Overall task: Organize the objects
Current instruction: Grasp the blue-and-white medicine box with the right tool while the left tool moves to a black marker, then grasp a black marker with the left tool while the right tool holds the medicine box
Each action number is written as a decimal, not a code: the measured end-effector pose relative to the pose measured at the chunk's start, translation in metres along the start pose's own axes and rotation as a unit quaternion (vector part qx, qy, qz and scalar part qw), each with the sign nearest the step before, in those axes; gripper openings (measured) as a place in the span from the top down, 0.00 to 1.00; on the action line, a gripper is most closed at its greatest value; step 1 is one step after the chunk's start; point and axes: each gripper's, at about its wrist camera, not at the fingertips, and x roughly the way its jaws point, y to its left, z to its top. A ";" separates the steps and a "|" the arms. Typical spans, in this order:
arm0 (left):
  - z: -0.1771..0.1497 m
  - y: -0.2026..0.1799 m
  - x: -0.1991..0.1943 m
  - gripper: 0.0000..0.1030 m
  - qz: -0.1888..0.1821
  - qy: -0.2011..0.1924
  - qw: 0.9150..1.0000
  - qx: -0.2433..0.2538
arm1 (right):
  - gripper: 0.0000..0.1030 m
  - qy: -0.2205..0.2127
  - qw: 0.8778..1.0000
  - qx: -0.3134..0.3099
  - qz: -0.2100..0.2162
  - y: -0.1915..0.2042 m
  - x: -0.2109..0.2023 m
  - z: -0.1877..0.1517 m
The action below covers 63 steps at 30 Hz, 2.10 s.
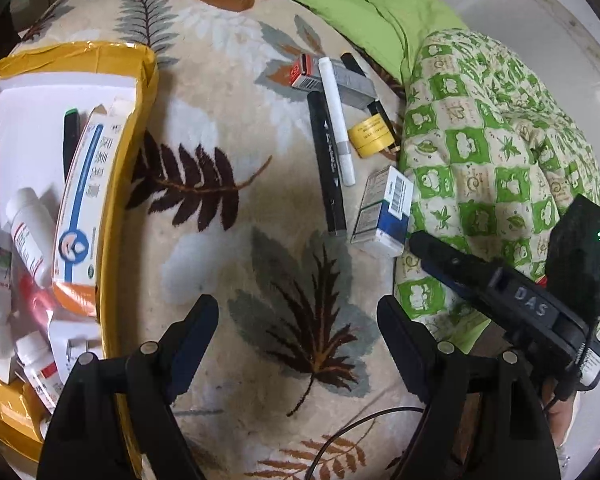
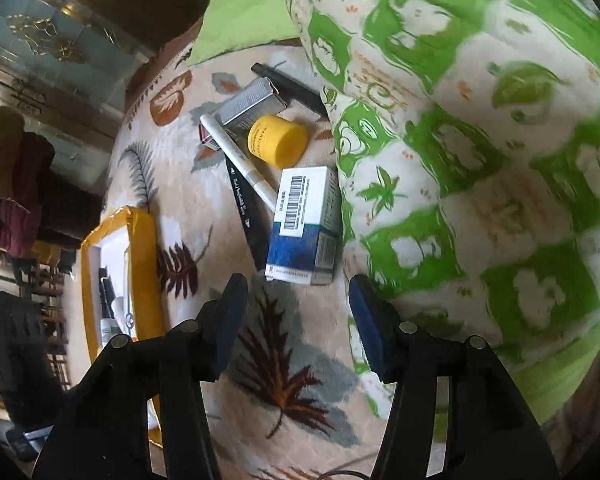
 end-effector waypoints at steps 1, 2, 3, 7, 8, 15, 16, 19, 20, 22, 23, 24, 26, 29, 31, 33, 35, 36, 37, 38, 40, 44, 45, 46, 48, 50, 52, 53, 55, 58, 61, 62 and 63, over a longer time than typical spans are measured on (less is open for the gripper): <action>0.001 0.000 0.000 0.21 -0.001 0.000 1.000 -0.002 | 0.48 0.004 1.000 0.000 -0.002 0.001 0.003 0.002; 0.003 0.001 0.000 0.21 -0.004 -0.001 1.000 -0.004 | 0.48 0.005 1.000 0.002 -0.004 0.003 0.006 0.004; 0.003 0.002 0.000 0.21 -0.005 -0.001 1.000 -0.007 | 0.48 0.005 1.000 0.001 -0.008 0.005 0.009 0.006; 0.008 0.004 0.000 0.21 -0.003 -0.003 1.000 -0.011 | 0.48 0.014 0.998 -0.018 -0.055 0.014 0.039 0.018; 0.009 0.004 -0.001 0.21 -0.002 -0.004 1.000 -0.012 | 0.48 0.012 0.997 -0.029 -0.074 0.018 0.048 0.020; 0.031 -0.007 0.015 0.21 -0.011 0.001 1.000 -0.027 | 0.68 -0.013 0.999 -0.040 -0.031 0.013 0.025 -0.013; 0.034 -0.012 0.019 0.21 -0.011 0.002 1.000 -0.024 | 0.68 -0.003 0.999 -0.047 -0.017 0.011 0.016 -0.029; 0.048 -0.024 0.042 0.21 -0.009 0.000 1.000 -0.029 | 0.68 0.011 0.998 -0.062 0.004 0.003 0.002 -0.064; 0.051 -0.021 0.052 0.22 -0.005 -0.002 0.999 -0.045 | 0.68 0.013 0.998 -0.061 0.007 0.001 0.000 -0.071; 0.055 -0.010 0.076 0.28 0.014 0.004 0.997 -0.074 | 0.68 0.019 0.998 -0.058 0.009 -0.006 0.001 -0.085; 0.055 -0.007 0.080 0.29 0.018 -0.002 0.997 -0.077 | 0.68 0.020 0.998 -0.052 0.010 -0.009 0.003 -0.089; 0.054 -0.007 0.078 0.29 0.018 -0.019 0.997 -0.077 | 0.68 0.023 0.999 -0.046 0.014 -0.012 0.005 -0.093; 0.052 -0.011 0.075 0.48 0.043 -0.034 0.996 -0.071 | 0.68 0.025 0.998 -0.048 0.021 -0.012 0.007 -0.097; 0.047 -0.006 0.072 1.00 0.057 -0.044 0.996 -0.057 | 0.68 0.027 0.998 -0.049 0.019 -0.014 0.011 -0.099; 0.043 0.005 0.072 1.00 0.030 -0.046 0.997 -0.061 | 0.68 0.024 0.998 -0.048 0.021 -0.016 0.011 -0.097; 0.035 0.013 0.066 1.00 0.011 -0.051 0.997 -0.060 | 0.68 0.020 0.998 -0.051 0.020 -0.018 0.010 -0.096; 0.023 0.018 0.059 1.00 0.007 -0.050 0.997 -0.053 | 0.68 0.018 0.998 -0.047 0.024 -0.021 0.009 -0.095; 0.015 0.021 0.055 1.00 0.004 -0.046 0.998 -0.049 | 0.68 0.018 0.998 -0.046 0.025 -0.023 0.009 -0.094; 0.010 0.022 0.051 1.00 0.001 -0.043 0.998 -0.044 | 0.68 0.019 0.999 -0.044 0.027 -0.023 0.009 -0.095; 0.000 0.023 0.046 1.00 -0.004 -0.042 0.998 -0.036 | 0.68 0.019 0.998 -0.043 0.030 -0.023 0.008 -0.094; -0.021 0.025 0.032 1.00 -0.004 -0.041 0.999 -0.013 | 0.68 0.017 0.998 -0.045 0.034 -0.021 0.008 -0.094; -0.061 0.042 -0.001 1.00 -0.010 -0.040 0.999 0.004 | 0.68 0.011 0.998 -0.055 0.038 -0.014 0.002 -0.098; -0.070 0.046 -0.009 1.00 -0.013 -0.043 0.999 0.007 | 0.68 0.013 0.998 -0.056 0.038 -0.014 0.004 -0.099; -0.078 0.049 -0.013 1.00 -0.013 -0.043 0.999 0.009 | 0.68 0.018 0.998 -0.056 0.039 -0.013 0.006 -0.100; -0.093 0.059 -0.013 1.00 -0.016 -0.029 0.999 -0.003 | 0.68 0.026 0.997 -0.056 0.037 -0.009 0.012 -0.101; -0.098 0.064 -0.005 1.00 -0.020 -0.007 1.000 -0.020 | 0.68 0.026 0.997 -0.072 0.029 -0.002 0.011 -0.104; -0.098 0.064 -0.001 1.00 -0.036 -0.003 0.999 -0.032 | 0.68 0.023 0.996 -0.079 0.025 0.001 0.009 -0.104; -0.098 0.062 -0.002 1.00 -0.045 -0.006 0.998 -0.032 | 0.68 0.021 0.996 -0.077 0.029 0.000 0.006 -0.103; -0.097 0.056 -0.003 0.96 -0.052 -0.015 0.998 -0.020 | 0.67 0.008 0.997 -0.072 0.012 -0.003 0.000 -0.100; -0.101 0.049 -0.007 0.42 -0.054 -0.013 0.998 -0.011 | 0.67 0.010 0.998 -0.055 0.003 -0.010 0.002 -0.094; -0.101 0.042 -0.014 0.34 -0.071 -0.021 0.997 -0.014 | 0.67 0.024 0.998 -0.051 -0.007 -0.012 0.010 -0.093; -0.102 0.039 -0.019 0.32 -0.064 -0.027 0.998 -0.009 | 0.67 0.031 0.998 -0.052 -0.007 -0.011 0.014 -0.094; -0.103 0.038 -0.024 0.32 -0.059 -0.034 0.998 -0.007 | 0.67 0.036 0.998 -0.053 -0.005 -0.010 0.016 -0.094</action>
